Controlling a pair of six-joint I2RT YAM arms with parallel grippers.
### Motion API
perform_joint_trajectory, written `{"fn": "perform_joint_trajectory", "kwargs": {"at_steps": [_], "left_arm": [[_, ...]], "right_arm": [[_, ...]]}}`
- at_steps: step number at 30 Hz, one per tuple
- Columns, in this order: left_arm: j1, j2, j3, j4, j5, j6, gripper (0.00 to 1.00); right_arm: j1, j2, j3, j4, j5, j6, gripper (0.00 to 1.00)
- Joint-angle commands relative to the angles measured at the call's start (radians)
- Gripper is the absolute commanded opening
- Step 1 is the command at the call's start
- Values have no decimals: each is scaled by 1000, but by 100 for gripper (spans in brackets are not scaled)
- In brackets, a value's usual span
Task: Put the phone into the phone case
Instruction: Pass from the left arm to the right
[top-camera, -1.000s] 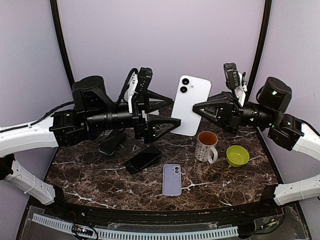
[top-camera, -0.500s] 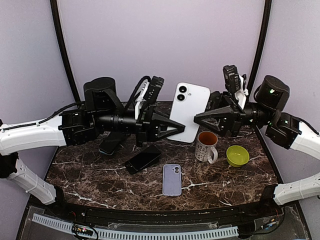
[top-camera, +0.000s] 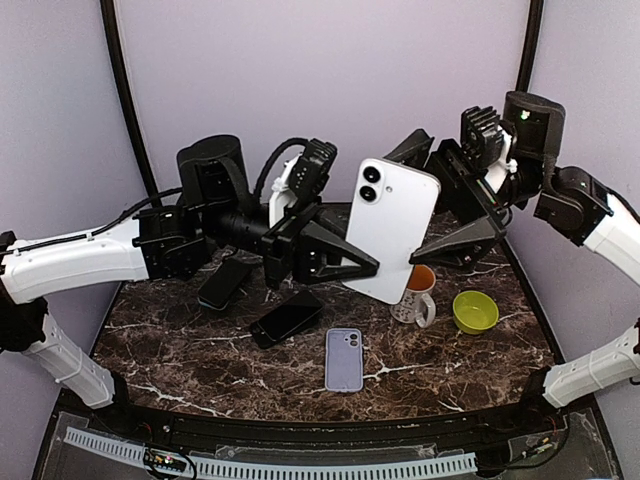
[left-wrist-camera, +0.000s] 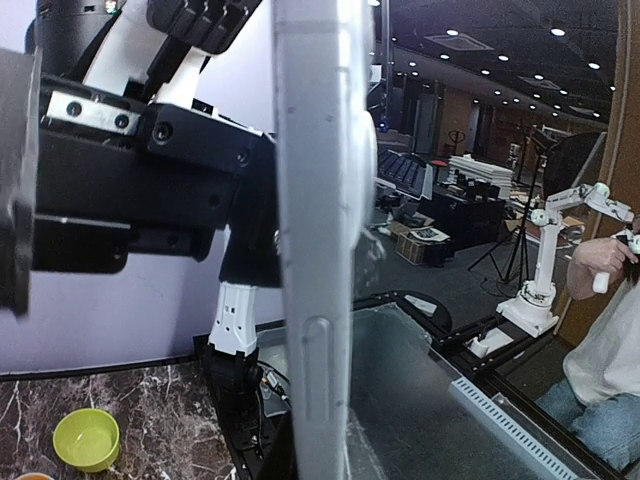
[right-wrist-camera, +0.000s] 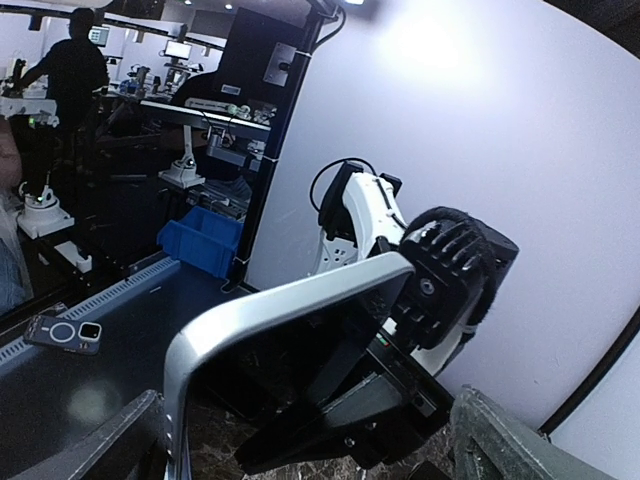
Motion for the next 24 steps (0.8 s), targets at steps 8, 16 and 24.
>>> {"fn": "perform_joint_trajectory", "kwargs": {"at_steps": [8, 16, 24], "left_arm": [[50, 176, 296, -56, 199, 21, 0], [61, 224, 365, -48, 225, -2, 0], [74, 178, 313, 2, 235, -10, 0]], "right_arm": [[-43, -23, 29, -89, 9, -83, 99], [-77, -90, -37, 5, 21, 5, 99], [-77, -240, -187, 97, 105, 37, 98]]}}
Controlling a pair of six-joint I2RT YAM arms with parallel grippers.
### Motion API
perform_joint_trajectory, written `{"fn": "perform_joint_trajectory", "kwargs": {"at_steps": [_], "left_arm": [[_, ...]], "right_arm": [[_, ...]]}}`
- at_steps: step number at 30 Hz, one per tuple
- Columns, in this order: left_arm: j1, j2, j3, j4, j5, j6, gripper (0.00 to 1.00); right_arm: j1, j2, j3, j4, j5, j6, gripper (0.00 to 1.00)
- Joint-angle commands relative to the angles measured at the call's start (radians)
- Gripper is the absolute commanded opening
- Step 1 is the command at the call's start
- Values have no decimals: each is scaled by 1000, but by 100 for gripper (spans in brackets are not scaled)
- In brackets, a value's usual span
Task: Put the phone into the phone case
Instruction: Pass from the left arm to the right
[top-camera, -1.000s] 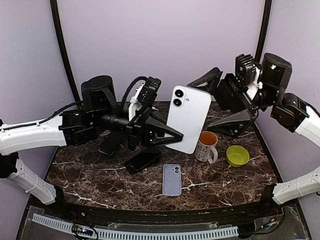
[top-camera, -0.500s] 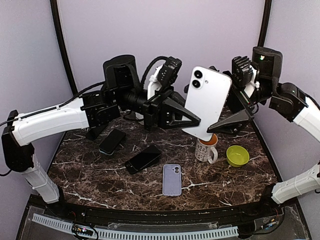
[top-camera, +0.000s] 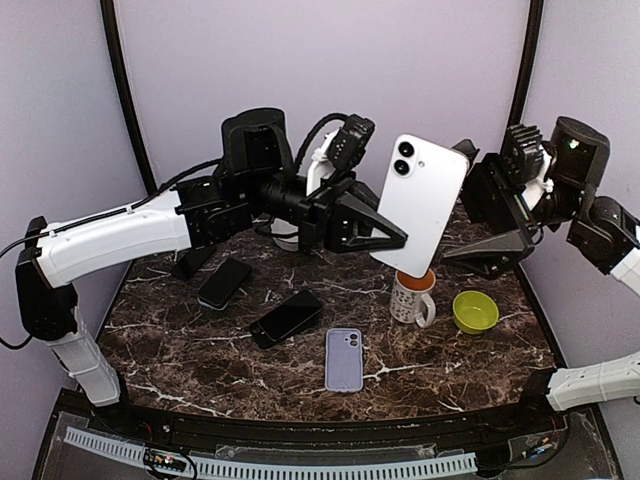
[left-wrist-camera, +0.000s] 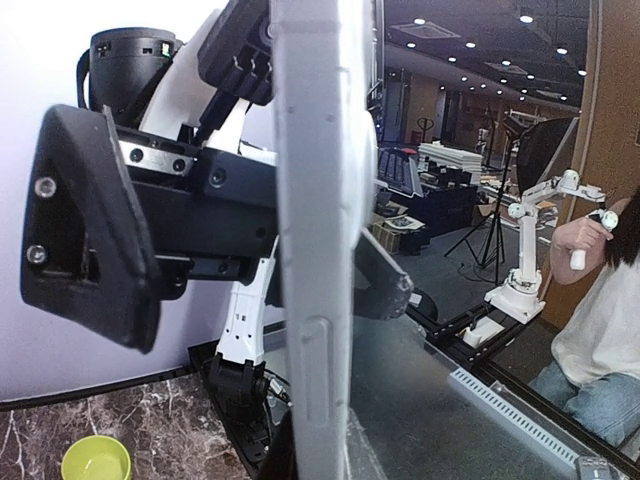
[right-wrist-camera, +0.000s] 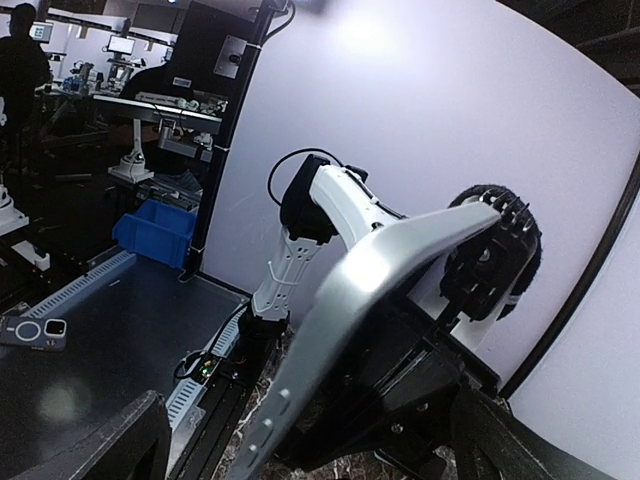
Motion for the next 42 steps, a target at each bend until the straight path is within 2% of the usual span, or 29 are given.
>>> {"fn": "perform_joint_trajectory", "kwargs": {"at_steps": [1, 2, 3, 7, 9, 13, 22, 24, 27, 30, 31, 32, 33, 34, 35, 37, 38, 39, 41, 42], "left_arm": [[12, -60, -8, 112, 47, -62, 0], [12, -64, -13, 88, 15, -46, 0], [12, -76, -18, 69, -81, -27, 0], [12, -119, -38, -78, -322, 138, 0], [12, -125, -26, -158, -363, 227, 0], [12, -132, -13, -235, -394, 273, 0], [12, -147, -37, -220, -417, 278, 0], [14, -148, -36, -221, -419, 280, 0], [14, -145, -34, -227, -421, 281, 0], [14, -142, -33, -235, -443, 288, 0], [14, -140, -33, -242, -479, 294, 4], [14, -141, -42, -243, -509, 305, 13], [14, -146, -51, -234, -593, 311, 40], [13, -152, -84, -211, -649, 322, 53], [13, -168, -119, -197, -764, 333, 73], [12, -191, -158, -173, -911, 379, 85], [8, -196, -165, -170, -956, 411, 86], [4, -202, -170, -170, -1058, 432, 87], [-33, -199, -177, -175, -1208, 530, 86], [-75, -191, -185, -153, -1254, 643, 85]], "right_arm": [[-4, -60, -5, 22, 41, -9, 98], [-4, -58, 19, 2, 84, 8, 98], [-4, -57, 41, -10, 144, 38, 98], [-3, -65, 66, -16, 377, 161, 95], [-4, -58, 82, -50, 414, 180, 94], [-4, -25, 120, -108, 412, 222, 83], [-5, -54, 38, -83, 426, 285, 39], [-4, -54, 30, -87, 421, 293, 27], [-5, -51, 26, -99, 437, 305, 2], [-5, -47, 23, -98, 484, 362, 0], [-4, -47, 23, -92, 519, 397, 0], [-5, -43, 23, -83, 564, 437, 0], [-5, -42, 20, -76, 619, 493, 0], [-6, -41, 19, -74, 688, 554, 0], [-5, -42, 18, -77, 766, 622, 0], [-5, -42, 14, -98, 962, 781, 0], [-4, -43, 8, -105, 1043, 862, 0], [-6, -43, -1, -96, 1099, 926, 0], [-4, -38, -23, -43, 1152, 1029, 0], [-4, -29, -23, -35, 1182, 1082, 0]]}}
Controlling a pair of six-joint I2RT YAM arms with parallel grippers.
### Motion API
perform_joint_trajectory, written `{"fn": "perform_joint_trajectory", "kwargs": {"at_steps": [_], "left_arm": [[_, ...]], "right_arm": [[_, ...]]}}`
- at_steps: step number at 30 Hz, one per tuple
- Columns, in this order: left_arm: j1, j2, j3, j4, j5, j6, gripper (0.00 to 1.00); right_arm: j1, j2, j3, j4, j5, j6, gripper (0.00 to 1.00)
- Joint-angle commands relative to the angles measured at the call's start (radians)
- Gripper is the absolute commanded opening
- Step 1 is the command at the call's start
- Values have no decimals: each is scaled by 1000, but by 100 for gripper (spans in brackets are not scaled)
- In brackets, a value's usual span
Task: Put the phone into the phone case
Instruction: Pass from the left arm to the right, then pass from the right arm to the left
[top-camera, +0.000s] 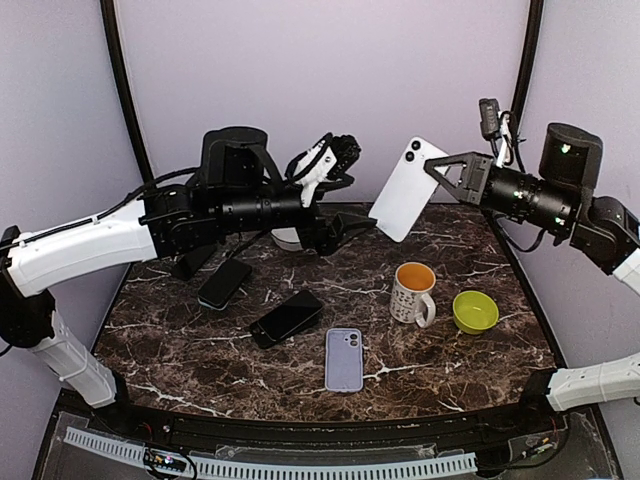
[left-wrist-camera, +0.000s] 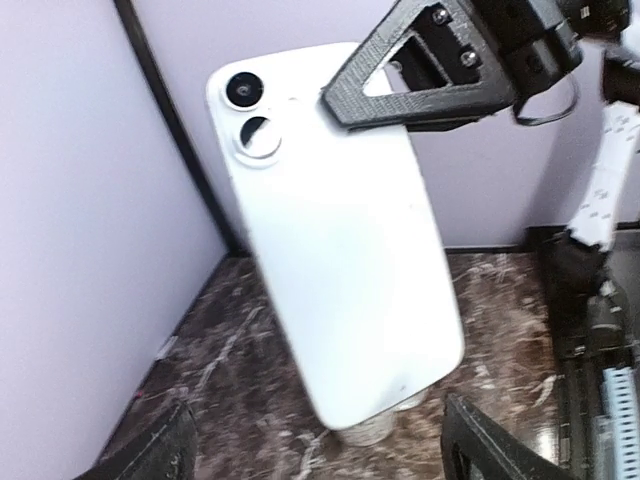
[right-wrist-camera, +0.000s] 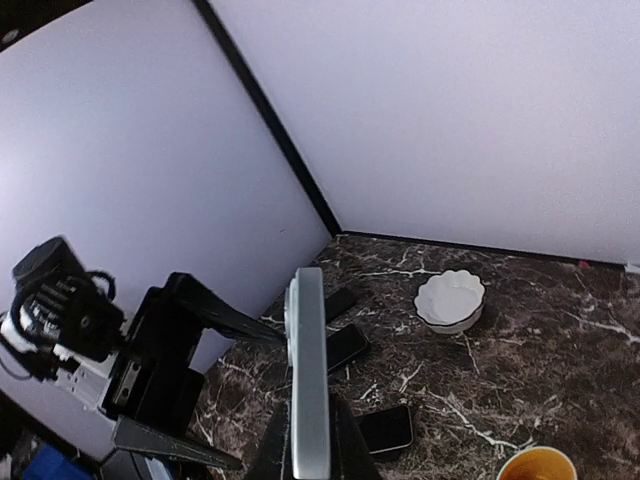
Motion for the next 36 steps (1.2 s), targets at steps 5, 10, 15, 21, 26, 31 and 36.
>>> {"fn": "perform_joint_trajectory", "kwargs": {"at_steps": [5, 10, 15, 21, 26, 31, 36], "left_arm": [[-209, -9, -218, 416, -663, 703, 83], [-227, 36, -325, 769, -737, 982, 87], [-225, 121, -362, 1077, -790, 1221, 87], [-205, 175, -344, 1077, -819, 1222, 75], [-194, 178, -321, 975, -803, 1116, 67], [-191, 193, -289, 978, -778, 1117, 45], [-192, 216, -283, 967, -746, 1134, 41]], "right_arm": [[-3, 69, 80, -3, 398, 615, 0], [5, 71, 26, 21, 364, 774, 0], [24, 52, -54, 71, 337, 823, 0], [37, 53, -68, 83, 314, 810, 0], [41, 49, -65, 89, 320, 793, 0], [42, 56, -76, 109, 296, 809, 0], [44, 63, -84, 134, 280, 824, 0]]}}
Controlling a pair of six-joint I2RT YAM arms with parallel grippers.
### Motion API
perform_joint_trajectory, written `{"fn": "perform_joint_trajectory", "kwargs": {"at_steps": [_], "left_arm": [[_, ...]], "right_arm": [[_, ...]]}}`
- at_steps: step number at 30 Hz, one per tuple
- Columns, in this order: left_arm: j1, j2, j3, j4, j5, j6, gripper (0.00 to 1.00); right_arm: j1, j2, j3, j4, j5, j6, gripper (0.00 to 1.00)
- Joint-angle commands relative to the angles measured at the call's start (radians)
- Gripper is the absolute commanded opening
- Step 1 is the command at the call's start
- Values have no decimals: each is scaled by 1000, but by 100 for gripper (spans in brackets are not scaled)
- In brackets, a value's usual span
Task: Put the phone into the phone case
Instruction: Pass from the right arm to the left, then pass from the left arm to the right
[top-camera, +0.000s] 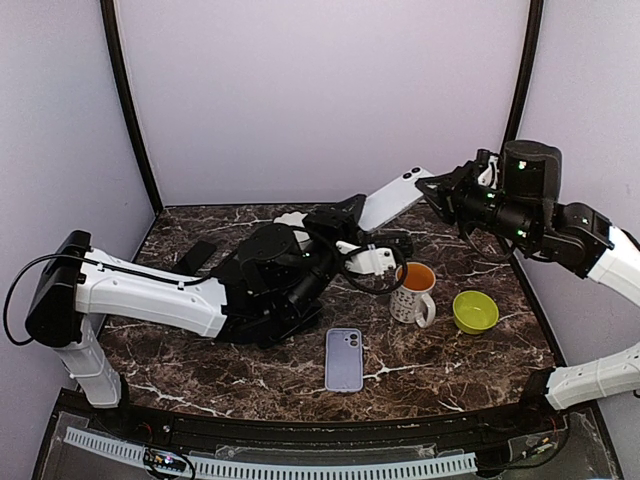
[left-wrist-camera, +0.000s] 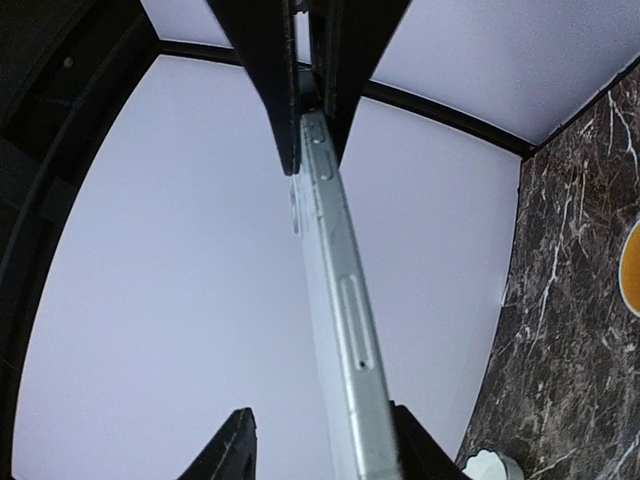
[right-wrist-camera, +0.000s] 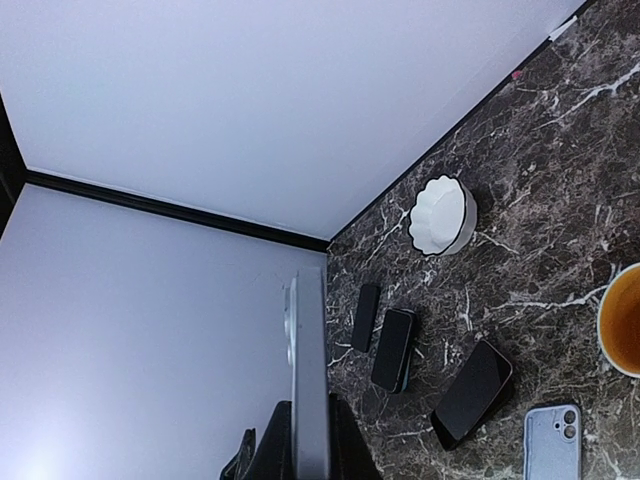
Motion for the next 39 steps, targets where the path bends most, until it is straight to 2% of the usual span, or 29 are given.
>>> {"fn": "perform_joint_trajectory", "kwargs": {"at_steps": [1, 2, 3, 4, 8, 12, 15, 18, 19, 22, 23, 26, 28, 32, 39], "left_arm": [[2, 13, 23, 13, 28, 3, 36], [2, 16, 22, 18, 28, 4, 22], [2, 15, 20, 18, 30, 0, 15], [2, 15, 19, 14, 30, -4, 4], [2, 6, 22, 2, 35, -44, 0], [2, 6, 37, 21, 22, -140, 0], [2, -1, 51, 58, 4, -269, 0], [3, -29, 40, 144, -20, -379, 0], [5, -54, 34, 170, -19, -447, 0], [17, -127, -3, 145, 11, -652, 0], [34, -168, -10, 104, 30, -792, 0], [115, -279, -70, -35, 144, -1203, 0], [137, -316, -129, 4, 215, -1312, 0], [143, -335, -225, 141, 259, -1303, 0], [144, -325, -279, 247, 263, -1252, 0]], "right_arm": [[9, -10, -4, 124, -21, 22, 0], [9, -10, -3, 124, -22, 20, 0], [9, -10, -4, 127, -24, 20, 0], [9, -10, -7, 128, -27, 21, 0], [9, -4, -6, 140, -44, 7, 0], [9, 10, 39, 135, -44, -103, 1], [10, 27, 61, 198, -130, -228, 39], [19, 56, 103, 245, -248, -353, 71], [26, 64, 116, 247, -275, -388, 80], [59, 54, 82, 325, -297, -474, 93], [70, 46, 45, 377, -304, -498, 97], [104, 49, 7, 482, -307, -565, 98], [113, 71, 15, 489, -266, -597, 98], [115, 135, 43, 521, -220, -623, 98], [119, 287, 158, 628, -314, -629, 98]]}}
